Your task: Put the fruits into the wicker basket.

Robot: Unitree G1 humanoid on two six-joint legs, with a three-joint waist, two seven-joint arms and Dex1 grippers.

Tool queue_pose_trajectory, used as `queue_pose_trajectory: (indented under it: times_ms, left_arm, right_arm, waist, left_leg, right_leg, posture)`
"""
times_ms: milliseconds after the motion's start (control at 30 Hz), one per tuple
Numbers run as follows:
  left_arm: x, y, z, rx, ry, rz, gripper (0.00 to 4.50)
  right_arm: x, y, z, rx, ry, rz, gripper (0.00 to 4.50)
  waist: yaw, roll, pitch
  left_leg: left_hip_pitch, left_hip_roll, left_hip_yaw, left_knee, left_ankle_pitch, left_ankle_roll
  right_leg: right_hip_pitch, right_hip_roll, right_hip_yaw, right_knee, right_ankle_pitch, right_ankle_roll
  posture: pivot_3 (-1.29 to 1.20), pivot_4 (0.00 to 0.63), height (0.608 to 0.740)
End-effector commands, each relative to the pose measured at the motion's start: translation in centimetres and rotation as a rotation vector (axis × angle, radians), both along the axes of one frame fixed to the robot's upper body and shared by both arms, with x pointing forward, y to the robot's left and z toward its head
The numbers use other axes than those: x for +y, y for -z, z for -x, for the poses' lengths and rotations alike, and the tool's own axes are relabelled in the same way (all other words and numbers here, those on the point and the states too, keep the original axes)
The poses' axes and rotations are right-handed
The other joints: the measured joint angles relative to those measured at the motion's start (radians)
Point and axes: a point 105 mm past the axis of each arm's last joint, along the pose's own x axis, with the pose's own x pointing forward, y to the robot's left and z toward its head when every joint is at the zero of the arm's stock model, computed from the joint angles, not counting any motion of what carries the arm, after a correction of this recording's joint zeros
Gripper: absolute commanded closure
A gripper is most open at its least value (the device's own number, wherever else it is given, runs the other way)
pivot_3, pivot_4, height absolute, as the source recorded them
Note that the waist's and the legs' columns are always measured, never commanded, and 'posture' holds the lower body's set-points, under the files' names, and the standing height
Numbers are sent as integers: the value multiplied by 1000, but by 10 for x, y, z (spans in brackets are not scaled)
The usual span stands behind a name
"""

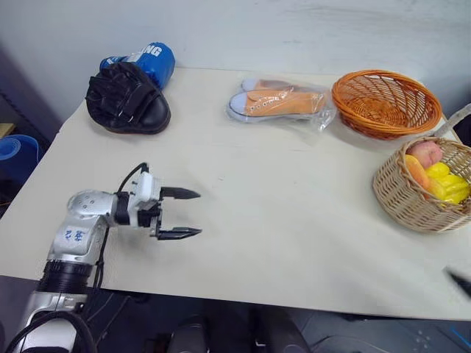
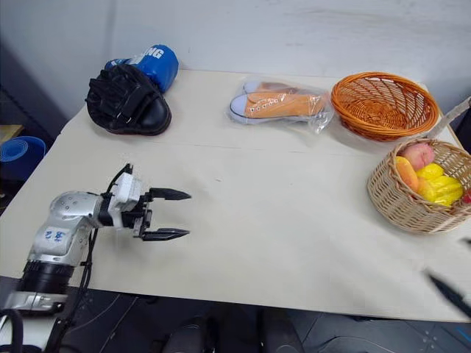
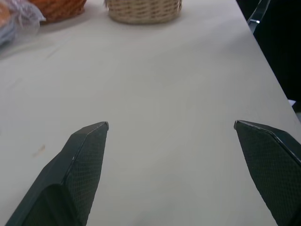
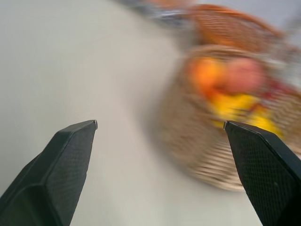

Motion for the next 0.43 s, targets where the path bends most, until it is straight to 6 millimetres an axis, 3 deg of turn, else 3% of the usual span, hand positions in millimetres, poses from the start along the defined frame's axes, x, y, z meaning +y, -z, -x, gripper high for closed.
queue_pose_trajectory:
  times_ms: [33, 233, 433]
  left_arm:
    - [14, 0, -2, -65, -70, -31, 0]
    - [17, 13, -1, -125, -135, -50, 0]
    - [12, 10, -8, -177, -157, -28, 0]
  right_arm:
    - [27, 1, -17, -76, -103, -46, 41]
    - [80, 32, -68, -93, -319, -125, 41]
    - [105, 41, -112, -153, -354, -175, 41]
  waist:
    - [-6, -3, 0]
    - [-11, -4, 1]
    - [13, -1, 2]
  left_leg:
    - [0, 0, 0, -1, 0, 0]
    - [2, -1, 2, -5, 1, 1]
    - [-1, 0, 1, -5, 1, -1]
  right_leg:
    - [0, -1, 0, -1, 1, -1]
    - [-1, -4, -2, -1, 1, -4]
    - [-5, -1, -3, 0, 0, -6]
  posture:
    - [0, 150, 740]
    - [0, 150, 740]
    - [0, 150, 740]
